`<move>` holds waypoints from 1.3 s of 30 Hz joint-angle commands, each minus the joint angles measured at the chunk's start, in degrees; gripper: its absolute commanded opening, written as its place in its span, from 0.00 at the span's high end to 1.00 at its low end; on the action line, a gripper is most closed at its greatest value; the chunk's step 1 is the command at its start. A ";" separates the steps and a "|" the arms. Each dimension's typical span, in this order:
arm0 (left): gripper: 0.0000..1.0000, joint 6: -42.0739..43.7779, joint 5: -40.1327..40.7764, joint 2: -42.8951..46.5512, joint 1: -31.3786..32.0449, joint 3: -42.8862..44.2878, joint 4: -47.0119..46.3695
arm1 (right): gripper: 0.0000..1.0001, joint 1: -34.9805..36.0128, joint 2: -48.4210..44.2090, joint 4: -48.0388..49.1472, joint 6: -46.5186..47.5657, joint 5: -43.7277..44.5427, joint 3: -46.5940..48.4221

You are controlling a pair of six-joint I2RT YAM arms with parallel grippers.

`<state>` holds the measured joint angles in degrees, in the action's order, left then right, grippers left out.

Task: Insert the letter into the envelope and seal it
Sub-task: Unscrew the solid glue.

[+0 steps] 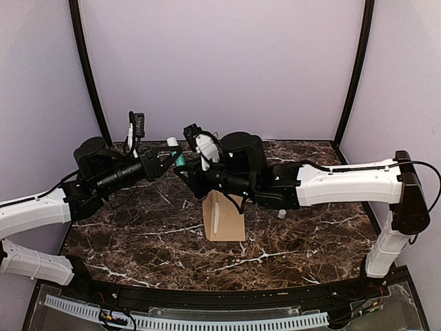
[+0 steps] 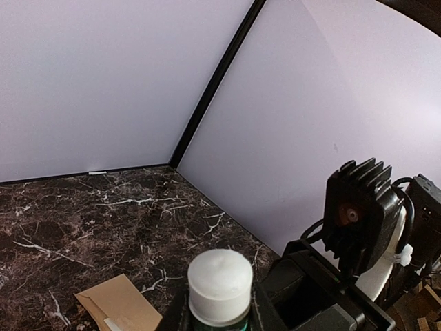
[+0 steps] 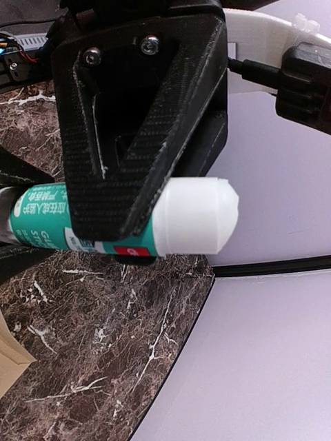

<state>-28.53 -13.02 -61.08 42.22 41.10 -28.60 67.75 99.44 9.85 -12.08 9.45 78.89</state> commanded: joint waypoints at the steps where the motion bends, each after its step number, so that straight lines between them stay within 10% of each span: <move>1: 1.00 0.36 -1.04 0.31 -0.16 1.11 -2.40 | 0.91 -0.79 -0.03 2.55 -0.73 -1.44 0.32; 28: 1.00 -8.49 -38.57 -0.27 -0.69 0.92 -20.53 | 1.00 -11.84 -8.31 41.08 -25.46 -52.25 -16.01; 39: 1.00 -7.48 -30.26 0.34 -0.64 -0.03 -20.85 | 0.97 -12.12 -7.57 41.05 -26.19 -51.00 -15.95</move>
<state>-36.42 -45.78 -63.22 41.47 41.12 -49.69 57.52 93.32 47.07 -39.70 -44.88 62.96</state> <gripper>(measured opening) 0.218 0.202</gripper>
